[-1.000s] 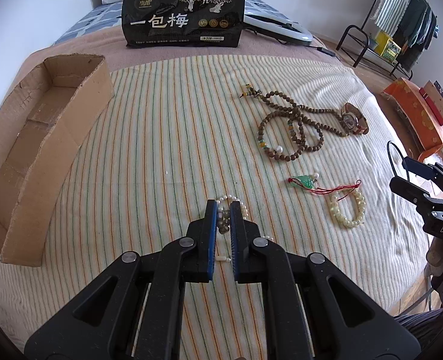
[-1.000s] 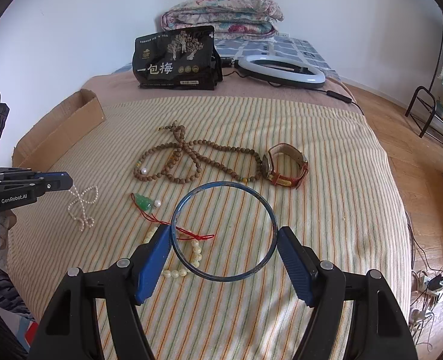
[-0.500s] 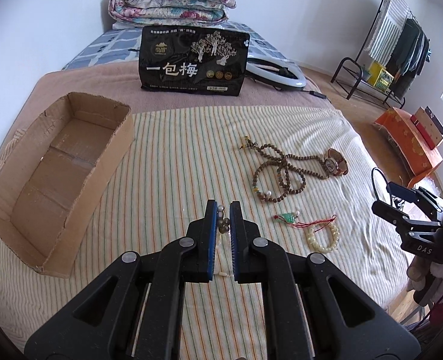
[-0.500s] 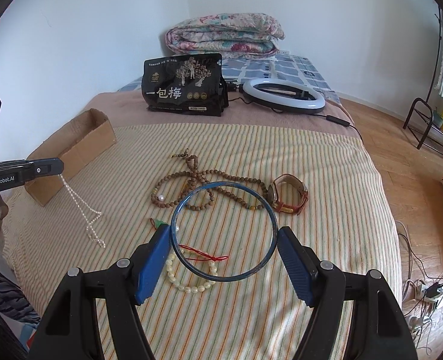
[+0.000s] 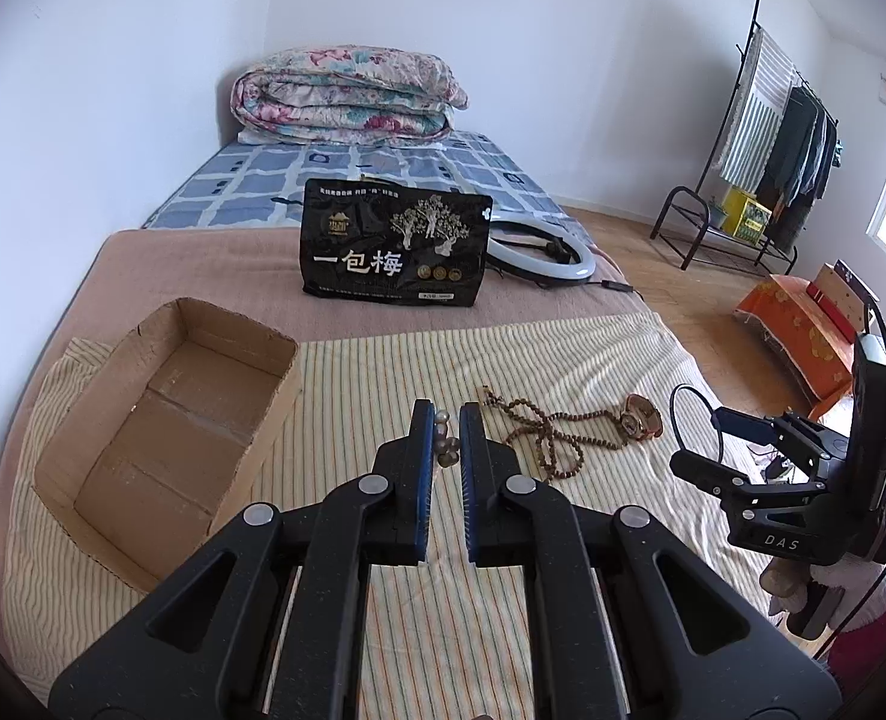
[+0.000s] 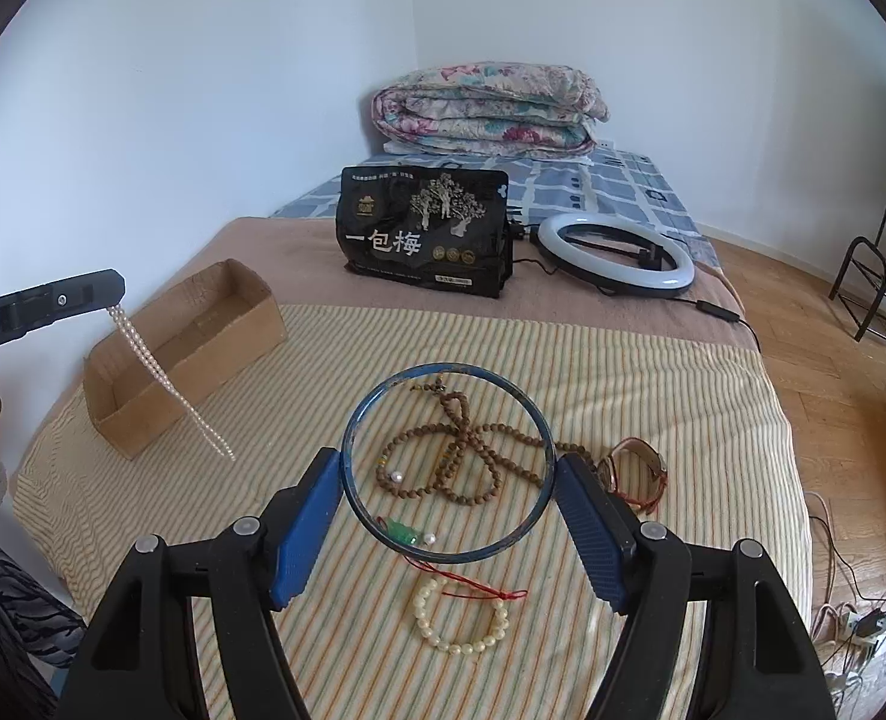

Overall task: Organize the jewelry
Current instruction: 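Carry the pearls to the box with the left tool while the right tool carries the bangle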

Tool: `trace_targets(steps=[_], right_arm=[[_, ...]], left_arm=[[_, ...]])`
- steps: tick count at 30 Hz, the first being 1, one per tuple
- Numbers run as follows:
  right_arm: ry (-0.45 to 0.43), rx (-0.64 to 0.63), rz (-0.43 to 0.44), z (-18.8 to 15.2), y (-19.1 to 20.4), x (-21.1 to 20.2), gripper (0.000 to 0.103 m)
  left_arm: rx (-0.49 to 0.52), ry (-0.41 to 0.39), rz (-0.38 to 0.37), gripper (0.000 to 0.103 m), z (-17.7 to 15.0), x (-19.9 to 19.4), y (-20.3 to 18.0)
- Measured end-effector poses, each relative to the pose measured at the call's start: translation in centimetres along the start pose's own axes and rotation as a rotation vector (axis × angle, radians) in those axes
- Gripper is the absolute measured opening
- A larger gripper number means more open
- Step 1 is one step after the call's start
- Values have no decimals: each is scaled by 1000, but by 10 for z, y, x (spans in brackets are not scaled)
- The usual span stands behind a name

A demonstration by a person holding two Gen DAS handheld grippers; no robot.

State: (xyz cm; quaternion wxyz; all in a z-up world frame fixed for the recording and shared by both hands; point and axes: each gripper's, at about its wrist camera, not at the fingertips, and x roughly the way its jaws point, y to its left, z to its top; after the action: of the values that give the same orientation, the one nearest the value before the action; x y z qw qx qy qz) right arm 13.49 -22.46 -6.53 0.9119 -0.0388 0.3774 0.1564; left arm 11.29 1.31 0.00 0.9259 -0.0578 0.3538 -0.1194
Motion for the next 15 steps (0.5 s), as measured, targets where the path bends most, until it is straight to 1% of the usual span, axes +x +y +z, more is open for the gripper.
trace_targets(steps=[9,15], right_arm=[[-19,-45,45,33,38,12,74],[-34,-64,85,54,64,26,74]], left_arm=[[-54,-80,31,6,23,-24,27],[-81,-137,81,6,34,-44,55]])
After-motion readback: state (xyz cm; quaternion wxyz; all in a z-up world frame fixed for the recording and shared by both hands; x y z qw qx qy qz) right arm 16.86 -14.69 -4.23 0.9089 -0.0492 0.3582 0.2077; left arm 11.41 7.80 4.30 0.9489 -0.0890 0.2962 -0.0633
